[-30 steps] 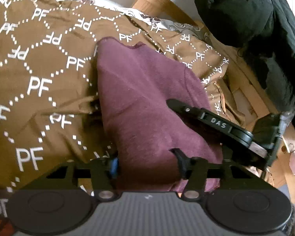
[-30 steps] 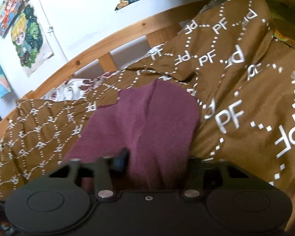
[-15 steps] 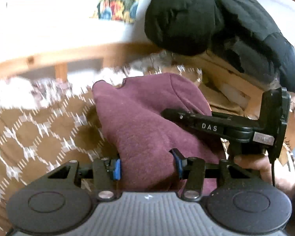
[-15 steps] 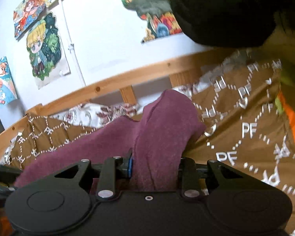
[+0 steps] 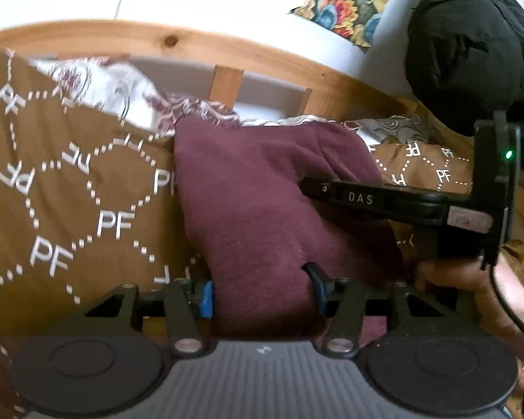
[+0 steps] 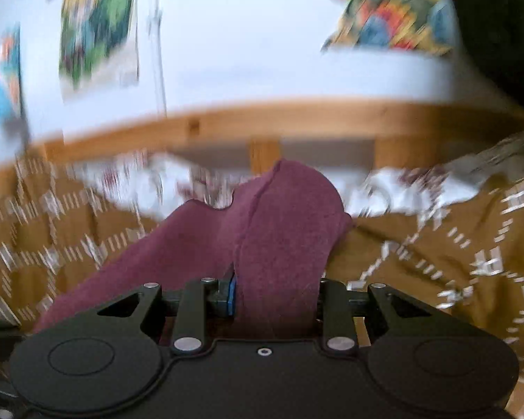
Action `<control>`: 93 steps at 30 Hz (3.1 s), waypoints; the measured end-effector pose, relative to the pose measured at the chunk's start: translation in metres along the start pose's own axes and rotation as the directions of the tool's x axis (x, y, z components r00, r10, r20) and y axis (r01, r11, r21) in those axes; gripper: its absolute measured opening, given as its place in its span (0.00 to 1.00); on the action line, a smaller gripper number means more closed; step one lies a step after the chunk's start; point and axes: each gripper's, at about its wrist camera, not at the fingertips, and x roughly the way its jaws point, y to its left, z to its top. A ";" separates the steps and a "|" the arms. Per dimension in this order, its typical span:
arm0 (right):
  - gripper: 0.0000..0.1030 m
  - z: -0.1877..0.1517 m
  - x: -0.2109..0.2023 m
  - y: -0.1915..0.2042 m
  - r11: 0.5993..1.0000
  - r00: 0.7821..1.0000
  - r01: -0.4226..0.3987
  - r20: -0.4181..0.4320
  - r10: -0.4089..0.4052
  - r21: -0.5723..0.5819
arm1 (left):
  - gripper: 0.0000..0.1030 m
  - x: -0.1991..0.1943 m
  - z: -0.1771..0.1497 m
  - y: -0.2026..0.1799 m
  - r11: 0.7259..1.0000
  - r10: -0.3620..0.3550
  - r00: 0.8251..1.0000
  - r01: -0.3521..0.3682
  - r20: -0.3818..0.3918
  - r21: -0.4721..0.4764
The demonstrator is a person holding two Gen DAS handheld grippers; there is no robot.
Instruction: Fold small clothes
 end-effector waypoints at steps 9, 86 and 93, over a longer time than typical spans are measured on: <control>0.72 -0.018 -0.002 -0.044 0.998 1.000 0.009 -0.005 -0.009 0.062 | 0.79 0.014 -0.012 0.033 0.969 -0.115 0.988 0.090 -0.101 -0.230; 0.99 -0.160 -0.364 0.068 0.973 0.960 0.177 0.191 -0.204 0.147 | 0.99 -0.230 -0.134 -0.095 0.926 0.358 0.931 -0.364 0.072 0.101; 0.99 -0.160 -0.365 0.068 0.972 0.960 0.175 0.192 -0.203 0.155 | 0.99 -0.231 -0.134 -0.094 0.927 0.360 0.930 -0.365 0.075 0.088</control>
